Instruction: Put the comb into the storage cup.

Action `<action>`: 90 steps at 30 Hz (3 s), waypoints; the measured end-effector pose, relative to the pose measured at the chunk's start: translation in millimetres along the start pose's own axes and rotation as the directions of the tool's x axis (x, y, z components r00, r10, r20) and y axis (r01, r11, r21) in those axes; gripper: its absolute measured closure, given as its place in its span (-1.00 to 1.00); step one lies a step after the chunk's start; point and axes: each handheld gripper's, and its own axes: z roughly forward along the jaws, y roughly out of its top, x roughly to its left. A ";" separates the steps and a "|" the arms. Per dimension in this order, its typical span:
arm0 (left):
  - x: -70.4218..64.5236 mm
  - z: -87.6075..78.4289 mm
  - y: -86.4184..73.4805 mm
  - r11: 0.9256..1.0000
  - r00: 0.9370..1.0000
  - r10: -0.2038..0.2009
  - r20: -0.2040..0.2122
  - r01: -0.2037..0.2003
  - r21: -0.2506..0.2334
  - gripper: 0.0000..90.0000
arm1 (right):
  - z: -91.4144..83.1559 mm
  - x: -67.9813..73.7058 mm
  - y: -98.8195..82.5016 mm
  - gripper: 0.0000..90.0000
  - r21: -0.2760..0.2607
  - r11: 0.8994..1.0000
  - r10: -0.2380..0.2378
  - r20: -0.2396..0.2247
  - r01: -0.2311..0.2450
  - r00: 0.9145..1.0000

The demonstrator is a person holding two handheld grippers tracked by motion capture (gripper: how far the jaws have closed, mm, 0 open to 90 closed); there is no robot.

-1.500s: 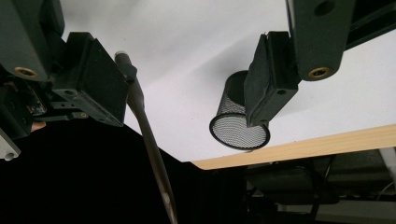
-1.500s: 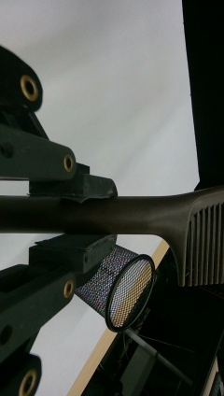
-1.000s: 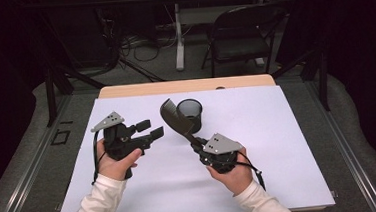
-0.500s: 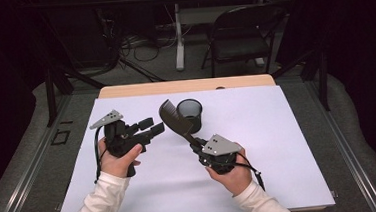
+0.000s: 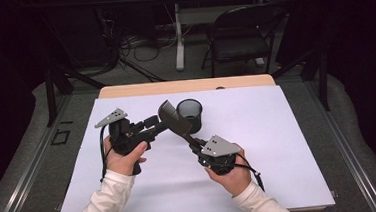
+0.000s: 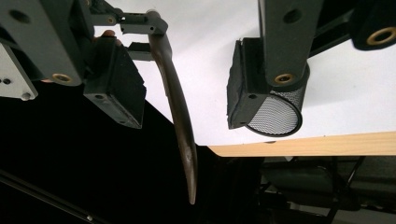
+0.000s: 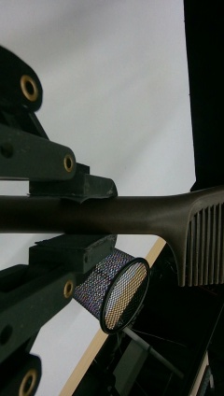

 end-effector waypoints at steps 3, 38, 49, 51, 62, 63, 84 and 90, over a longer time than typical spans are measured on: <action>-1.5 3.6 -0.2 1.000 1.000 0.000 0.006 0.000 0.002 0.09 | 0.2 0.2 -0.1 0.62 0.000 1.000 0.000 0.001 0.000 1.000; 1.0 22.6 -1.4 0.993 0.994 -0.111 0.019 0.111 -0.029 0.44 | 1.2 4.0 -0.5 0.62 -0.006 1.000 -0.002 -0.011 0.002 1.000; 1.5 24.5 -1.1 0.993 0.993 -0.117 0.025 0.118 -0.032 0.57 | 1.0 4.5 -0.4 0.62 -0.010 1.000 -0.004 -0.013 0.004 1.000; 1.9 25.1 -1.1 0.992 0.993 -0.118 0.024 0.119 -0.030 0.59 | 1.1 4.8 -0.5 0.62 -0.009 1.000 -0.005 -0.014 0.005 1.000; 3.1 26.4 -0.7 0.991 0.991 -0.130 0.029 0.131 -0.029 0.68 | 1.3 5.5 -0.7 0.62 -0.011 1.000 -0.007 -0.019 0.007 1.000; 3.2 26.6 -0.7 0.991 0.991 -0.131 0.028 0.132 -0.029 0.69 | 1.4 5.6 -0.7 0.62 -0.010 1.000 -0.007 -0.018 0.007 1.000; 3.9 27.6 -0.8 0.988 0.987 -0.151 0.051 0.153 -0.026 0.84 | 2.2 6.6 -1.5 0.62 -0.009 1.000 -0.007 -0.022 0.007 1.000; 4.1 27.7 -0.9 0.987 0.986 -0.158 0.057 0.160 -0.024 0.87 | 2.7 6.8 -2.0 0.62 -0.008 1.000 -0.006 -0.024 0.006 1.000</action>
